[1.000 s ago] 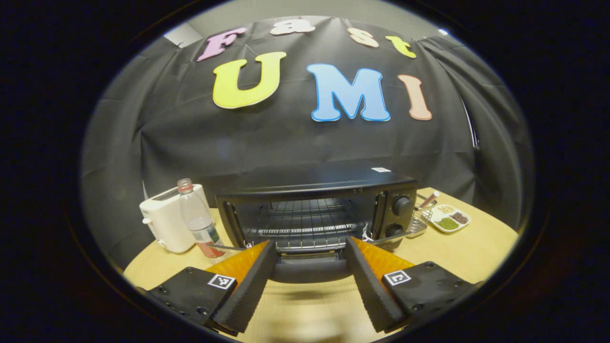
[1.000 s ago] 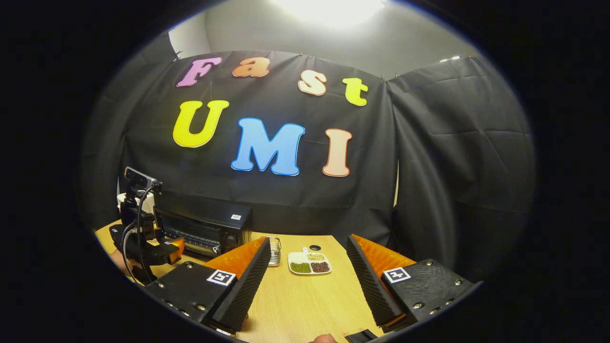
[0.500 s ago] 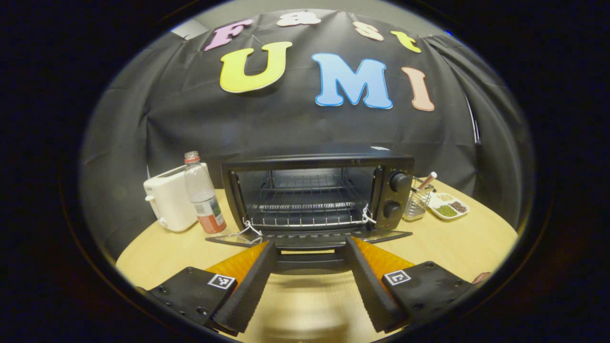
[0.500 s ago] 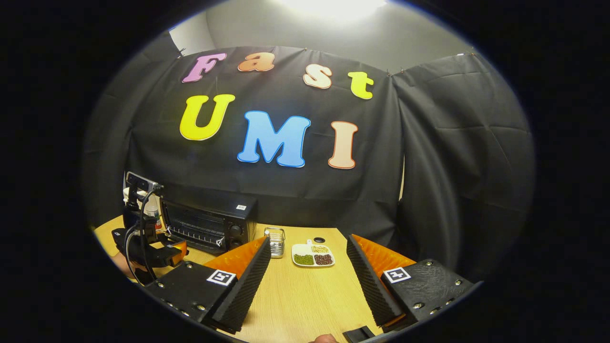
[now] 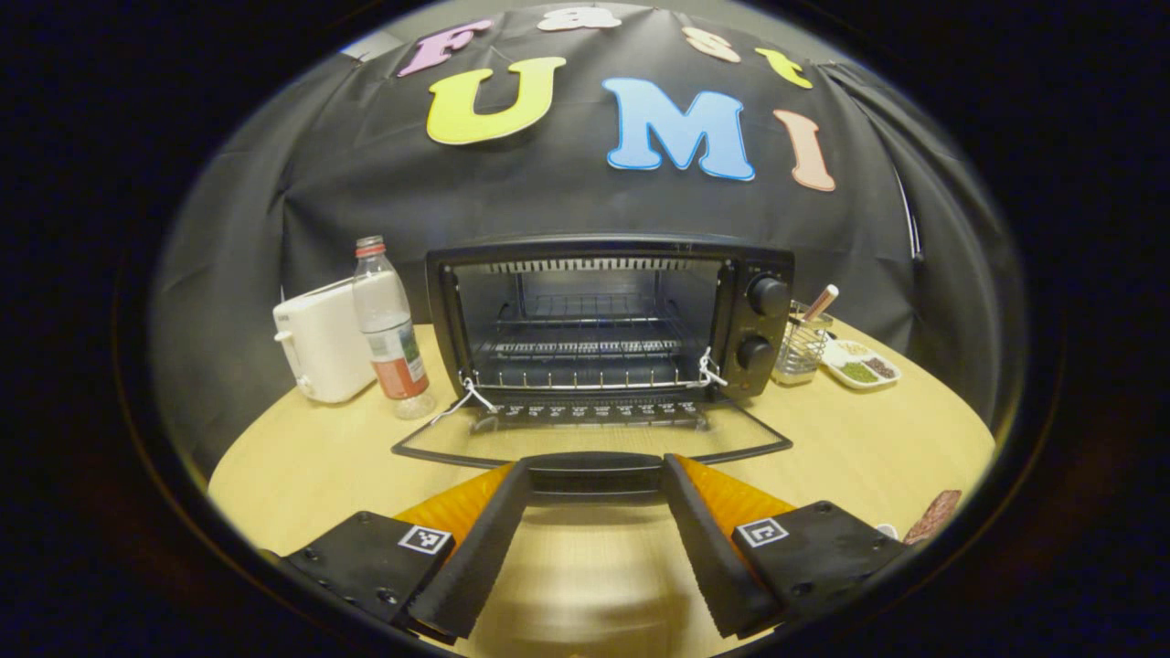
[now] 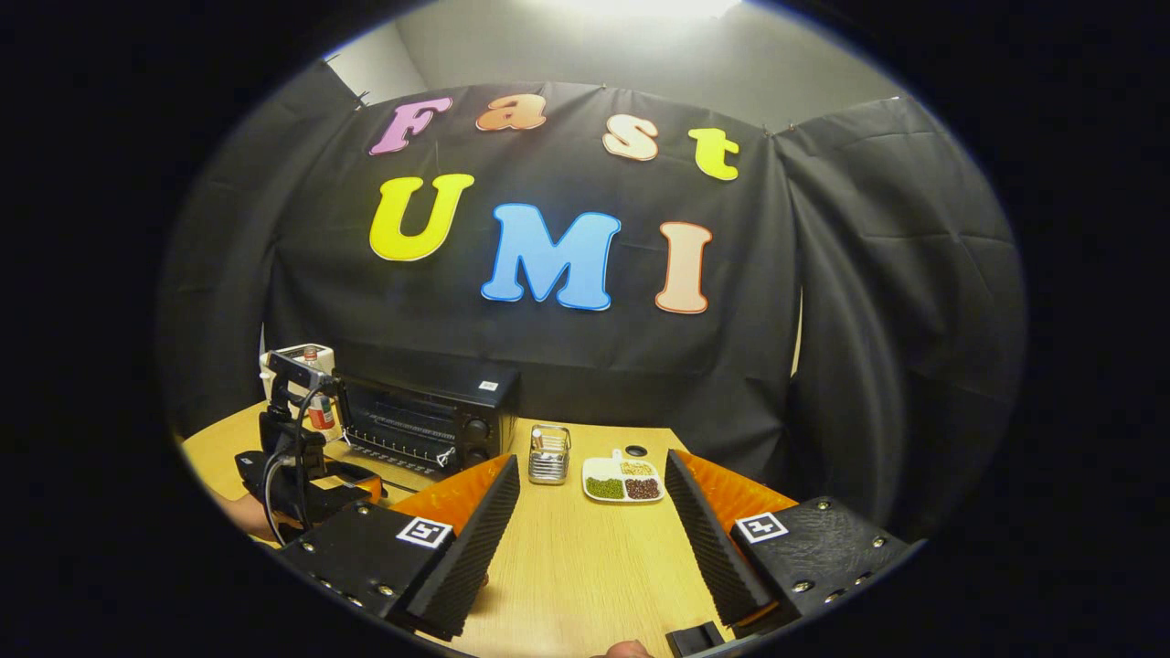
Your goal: Open the electric oven with the left hand, put the food in, and close the electric oven.
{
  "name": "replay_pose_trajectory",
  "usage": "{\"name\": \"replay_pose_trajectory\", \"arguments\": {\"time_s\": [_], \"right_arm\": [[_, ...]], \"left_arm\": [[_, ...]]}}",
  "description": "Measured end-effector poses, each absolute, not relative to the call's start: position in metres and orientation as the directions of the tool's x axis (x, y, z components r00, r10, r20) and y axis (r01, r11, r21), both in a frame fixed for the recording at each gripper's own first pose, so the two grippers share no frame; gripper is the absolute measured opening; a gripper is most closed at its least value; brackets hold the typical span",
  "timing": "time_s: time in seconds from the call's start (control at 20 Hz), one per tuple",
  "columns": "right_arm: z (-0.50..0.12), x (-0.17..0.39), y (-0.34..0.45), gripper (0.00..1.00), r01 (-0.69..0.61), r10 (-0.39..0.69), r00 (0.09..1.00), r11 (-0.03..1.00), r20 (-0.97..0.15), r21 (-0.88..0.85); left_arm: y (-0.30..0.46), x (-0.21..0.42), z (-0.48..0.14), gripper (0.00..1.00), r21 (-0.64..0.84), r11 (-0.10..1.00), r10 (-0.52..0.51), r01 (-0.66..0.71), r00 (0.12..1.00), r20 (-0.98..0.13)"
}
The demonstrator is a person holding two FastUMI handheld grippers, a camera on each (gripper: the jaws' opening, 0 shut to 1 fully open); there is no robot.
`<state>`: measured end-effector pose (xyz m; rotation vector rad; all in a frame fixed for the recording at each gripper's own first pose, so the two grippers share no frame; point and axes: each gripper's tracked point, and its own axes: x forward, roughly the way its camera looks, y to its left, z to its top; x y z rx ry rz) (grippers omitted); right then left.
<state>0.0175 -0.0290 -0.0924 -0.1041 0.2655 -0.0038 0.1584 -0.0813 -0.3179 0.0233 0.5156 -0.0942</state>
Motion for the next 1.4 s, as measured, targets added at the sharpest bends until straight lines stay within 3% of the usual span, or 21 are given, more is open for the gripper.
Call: {"name": "replay_pose_trajectory", "arguments": {"time_s": [0.4, 0.95, 1.25, 1.35, 1.4], "right_arm": [[-0.101, 0.021, -0.012, 0.97, -0.077, 0.056, 0.955, 0.995, -0.29, -0.064], [-0.146, 0.034, 0.014, 0.97, -0.138, 0.17, 0.914, 0.984, -0.368, 0.113], [-0.196, 0.026, 0.039, 0.98, -0.166, 0.296, 0.826, 0.941, -0.48, 0.294], [-0.213, 0.023, 0.043, 0.98, -0.159, 0.322, 0.792, 0.929, -0.518, 0.334], [-0.223, 0.021, 0.045, 0.98, -0.153, 0.335, 0.772, 0.923, -0.54, 0.354]], "left_arm": [[-0.08, 0.146, -0.306, 1.0, 0.001, 0.996, -0.076, 0.087, 0.874, -0.48], [-0.046, 0.124, -0.145, 1.0, -0.025, 0.999, -0.04, 0.035, 0.975, -0.219], [0.001, 0.098, -0.083, 1.0, -0.003, 0.999, 0.048, -0.049, 0.991, -0.125], [0.015, 0.086, -0.068, 0.91, 0.006, 0.997, 0.077, -0.077, 0.992, -0.101], [0.021, 0.081, -0.061, 0.91, 0.011, 0.996, 0.09, -0.089, 0.992, -0.09]]}}
